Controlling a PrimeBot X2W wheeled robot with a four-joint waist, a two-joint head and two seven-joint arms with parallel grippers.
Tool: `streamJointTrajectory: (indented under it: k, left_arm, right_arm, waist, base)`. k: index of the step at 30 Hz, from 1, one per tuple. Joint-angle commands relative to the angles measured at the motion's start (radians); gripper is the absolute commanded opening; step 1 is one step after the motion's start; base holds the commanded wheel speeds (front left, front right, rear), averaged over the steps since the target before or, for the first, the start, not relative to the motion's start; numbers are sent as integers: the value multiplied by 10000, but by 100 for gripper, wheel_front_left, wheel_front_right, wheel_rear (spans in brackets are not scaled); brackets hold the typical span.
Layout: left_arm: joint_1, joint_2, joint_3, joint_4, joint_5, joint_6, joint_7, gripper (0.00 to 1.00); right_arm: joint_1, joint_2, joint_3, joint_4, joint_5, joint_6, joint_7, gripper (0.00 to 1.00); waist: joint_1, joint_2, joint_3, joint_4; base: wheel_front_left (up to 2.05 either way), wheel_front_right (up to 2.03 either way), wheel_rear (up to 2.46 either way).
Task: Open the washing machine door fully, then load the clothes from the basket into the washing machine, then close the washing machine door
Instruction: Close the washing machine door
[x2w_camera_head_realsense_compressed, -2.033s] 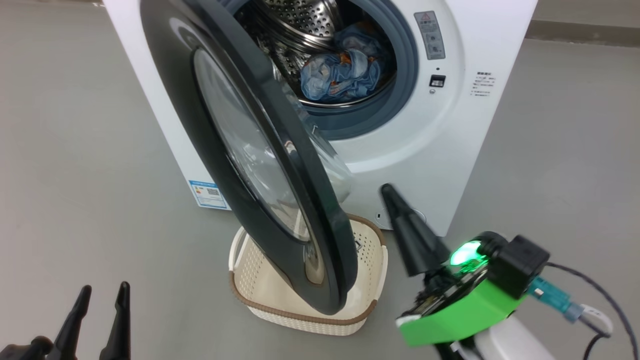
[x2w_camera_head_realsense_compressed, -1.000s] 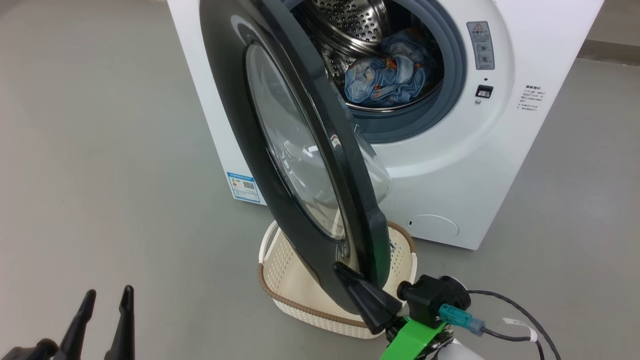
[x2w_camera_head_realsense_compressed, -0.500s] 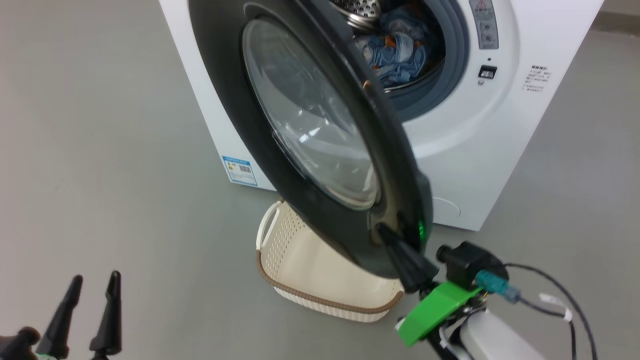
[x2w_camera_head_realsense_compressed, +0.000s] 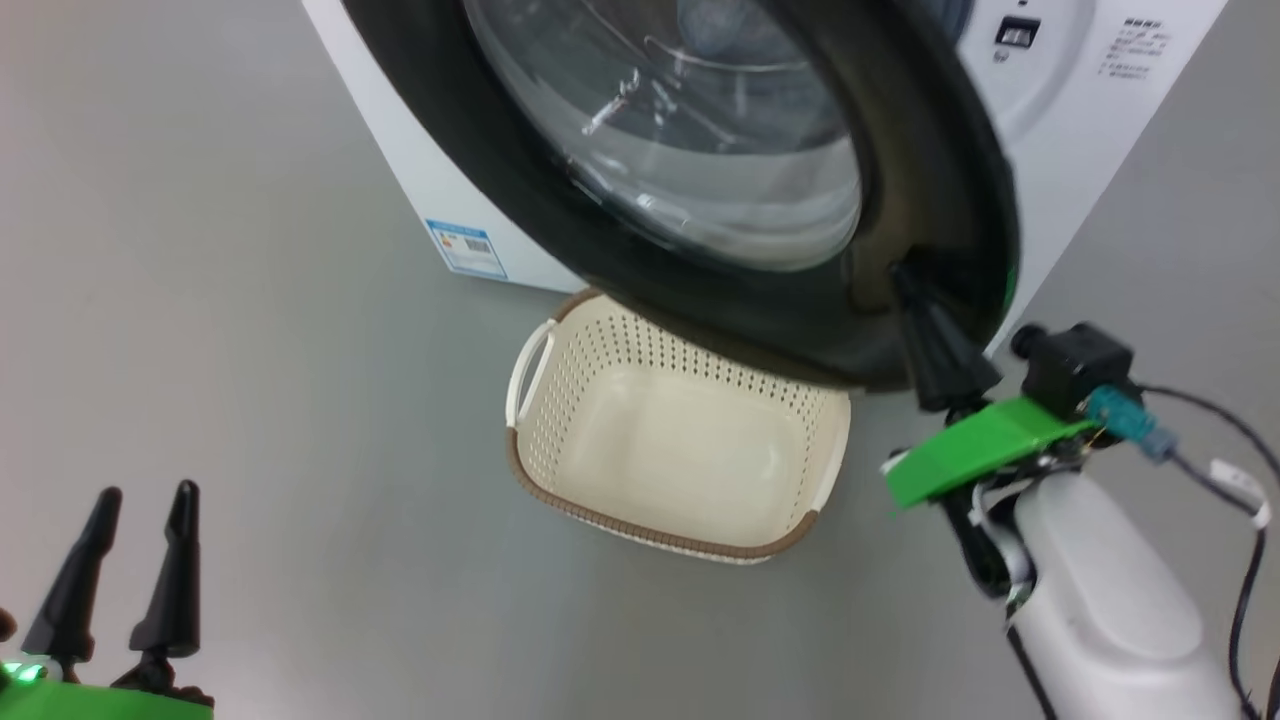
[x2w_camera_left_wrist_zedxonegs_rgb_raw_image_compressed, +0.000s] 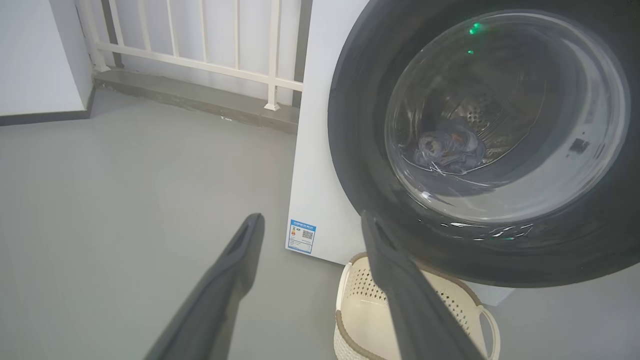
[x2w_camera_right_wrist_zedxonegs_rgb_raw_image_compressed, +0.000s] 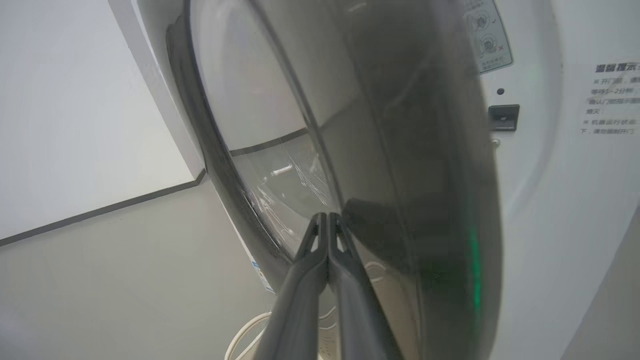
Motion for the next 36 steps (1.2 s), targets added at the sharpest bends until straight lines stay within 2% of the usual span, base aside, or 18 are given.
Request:
streamJointTrajectory:
  k: [1, 5, 13, 18, 22, 29, 36]
  left_arm:
    - [-369, 506, 370, -260, -116, 6, -105, 100]
    - [-501, 656, 359, -400, -314, 6, -105, 100]
    - [-897, 940, 362, -579, -697, 6, -105, 100]
    - [-1099, 956, 344, -631, -822, 6, -105, 100]
    - [-1235, 930, 346, -630, -926, 6, -105, 100]
    - [-1382, 857, 346, -610, -1013, 6, -105, 100]
    - [-1324, 839, 302, -582, -958, 6, -105, 100]
  right_arm:
    - [-435, 63, -157, -50, -153, -6, -80, 0]
    - [-1056, 63, -872, 281, -380, -6, -80, 0]
    - [-2774, 63, -1651, 944, -1264, -6, -80, 0]
    - [-3617, 63, -2590, 1334, -1712, -6, -80, 0]
    - [-4168, 63, -2969, 1430, -1993, -6, -80, 0]
    - [-4836, 63, -3456, 1356, -2467, -6, -80, 0]
    - [-4602, 63, -3552, 1265, -2527, -6, -80, 0]
  waist:
    - [0, 0, 472, 5]
    - [0, 0, 868, 78]
    - [0, 0, 1778, 338]
    - [0, 0, 2147, 511]
    - [0, 0, 2363, 601]
    - [0, 0, 2447, 570]
    - [0, 0, 2149, 454]
  base:
    - [0, 0, 0]
    - [0, 0, 0]
    - [0, 0, 0]
    - [0, 0, 0]
    - [0, 0, 0]
    - [0, 0, 0]
    - [0, 0, 0]
